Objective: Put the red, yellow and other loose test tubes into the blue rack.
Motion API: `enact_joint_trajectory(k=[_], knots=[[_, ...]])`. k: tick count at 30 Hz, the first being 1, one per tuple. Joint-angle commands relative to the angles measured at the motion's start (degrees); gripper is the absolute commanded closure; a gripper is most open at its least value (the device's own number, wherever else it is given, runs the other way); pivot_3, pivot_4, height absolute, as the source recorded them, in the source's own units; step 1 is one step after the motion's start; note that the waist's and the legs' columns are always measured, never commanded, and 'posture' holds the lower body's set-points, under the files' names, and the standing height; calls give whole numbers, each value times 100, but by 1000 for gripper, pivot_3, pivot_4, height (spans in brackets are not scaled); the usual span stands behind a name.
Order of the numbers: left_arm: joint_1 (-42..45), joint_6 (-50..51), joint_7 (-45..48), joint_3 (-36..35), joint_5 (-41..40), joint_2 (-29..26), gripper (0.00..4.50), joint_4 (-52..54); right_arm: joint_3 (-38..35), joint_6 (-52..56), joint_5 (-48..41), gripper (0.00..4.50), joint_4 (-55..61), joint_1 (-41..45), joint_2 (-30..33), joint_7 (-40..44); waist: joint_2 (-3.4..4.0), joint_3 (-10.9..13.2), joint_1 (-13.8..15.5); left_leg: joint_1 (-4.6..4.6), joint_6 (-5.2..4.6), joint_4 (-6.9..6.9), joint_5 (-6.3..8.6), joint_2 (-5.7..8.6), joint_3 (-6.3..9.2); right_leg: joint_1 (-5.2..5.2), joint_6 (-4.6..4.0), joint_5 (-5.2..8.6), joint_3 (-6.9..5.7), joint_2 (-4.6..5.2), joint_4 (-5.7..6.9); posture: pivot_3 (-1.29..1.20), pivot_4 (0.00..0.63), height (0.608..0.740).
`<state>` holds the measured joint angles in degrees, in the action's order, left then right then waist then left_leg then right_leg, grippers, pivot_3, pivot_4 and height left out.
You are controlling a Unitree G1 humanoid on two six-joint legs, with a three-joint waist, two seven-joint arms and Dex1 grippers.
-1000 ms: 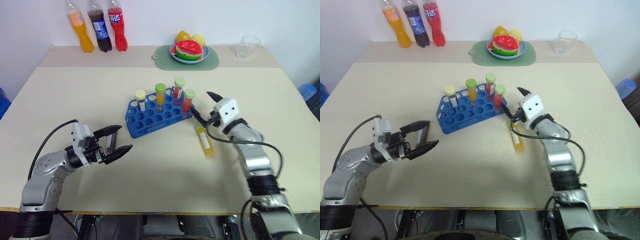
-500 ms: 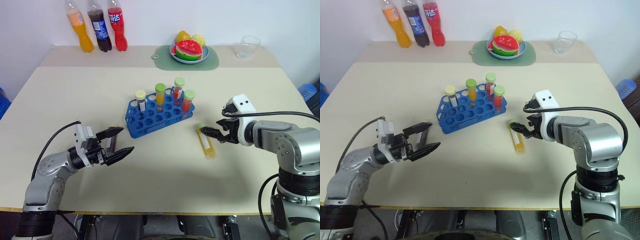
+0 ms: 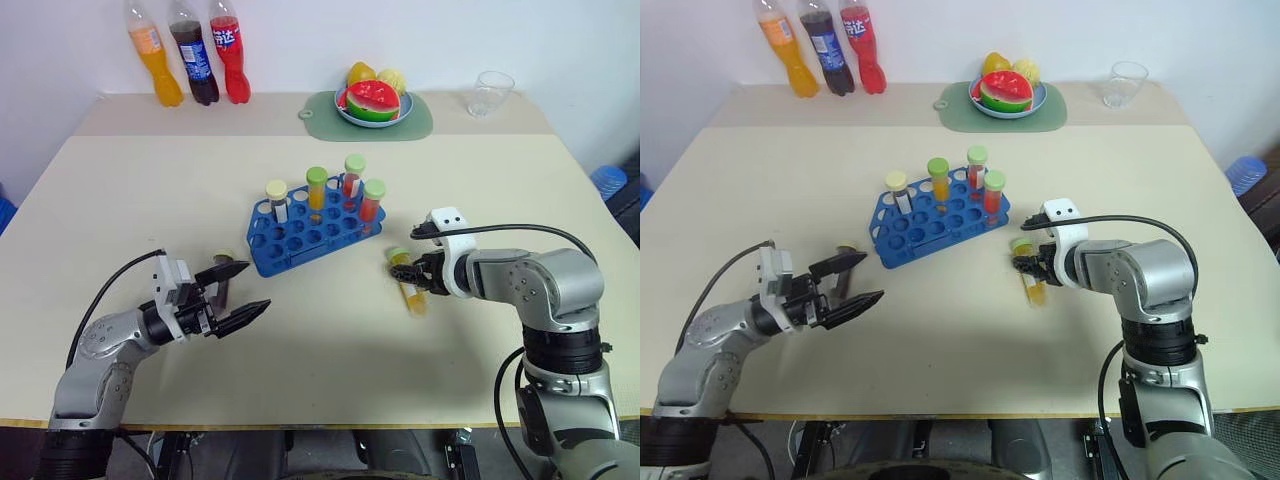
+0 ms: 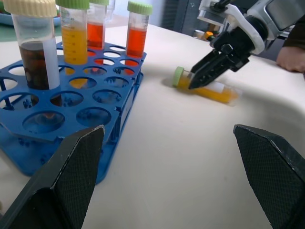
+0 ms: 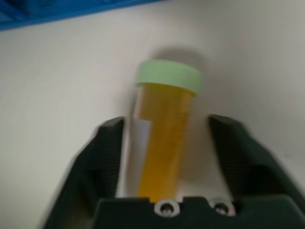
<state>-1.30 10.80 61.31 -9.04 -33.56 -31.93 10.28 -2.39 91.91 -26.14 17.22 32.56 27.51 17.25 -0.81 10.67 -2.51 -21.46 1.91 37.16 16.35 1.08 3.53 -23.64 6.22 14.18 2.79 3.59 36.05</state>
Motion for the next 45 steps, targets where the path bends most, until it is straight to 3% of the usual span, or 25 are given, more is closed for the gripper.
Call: enact_joint_trajectory(k=[1, 6, 11, 18, 29, 45], knots=[[-31, -87, -22, -84, -6, -57, 0, 211, 358, -168, 47, 3428, 35, -59, 92, 55, -2, -1, 2, 0, 0, 0, 0, 0, 0, 0, 0, 0, 0, -1, 0, 0, 150, 740], [-53, -92, -45, -96, -18, -67, 0, 225, 988, -1703, 234, 3428, 518, -524, 929, 655, -5, -3, 22, -1, 0, 1, 0, 0, 0, 7, 2, 1, -2, 4, -8, 0, 150, 740], [-12, -118, -65, -72, 11, -40, 0, 157, 178, -4188, -564, 3428, 912, -1179, 482, 2269, -10, 2, -13, -1, 0, 1, 0, 0, -3, 8, 4, 1, -1, -2, -12, 0, 150, 740], [93, -149, -72, 31, 71, 71, 0, -9, 360, -6996, 31, 3428, 326, -1139, -272, 2745, -7, 5, 18, 1, 0, 0, 0, -4, 0, 6, 4, 1, -2, -7, -4, 0, 150, 740], [192, -200, -149, 35, 77, 148, 0, -102, 751, -9093, 958, 3428, -1839, -294, -1835, 2164, -3, 7, 14, -2, 3, -6, -1, -3, 5, -6, 1, -1, -1, 3, 5, 0, 150, 740], [-70, -218, -331, -146, -20, 114, 0, 138, 767, -10339, 1324, 3428, -3477, 189, -2385, 2047, -1, 8, -3, -2, 3, -6, -1, -1, 4, -10, 1, -1, 0, 6, 8, 0, 150, 740]])
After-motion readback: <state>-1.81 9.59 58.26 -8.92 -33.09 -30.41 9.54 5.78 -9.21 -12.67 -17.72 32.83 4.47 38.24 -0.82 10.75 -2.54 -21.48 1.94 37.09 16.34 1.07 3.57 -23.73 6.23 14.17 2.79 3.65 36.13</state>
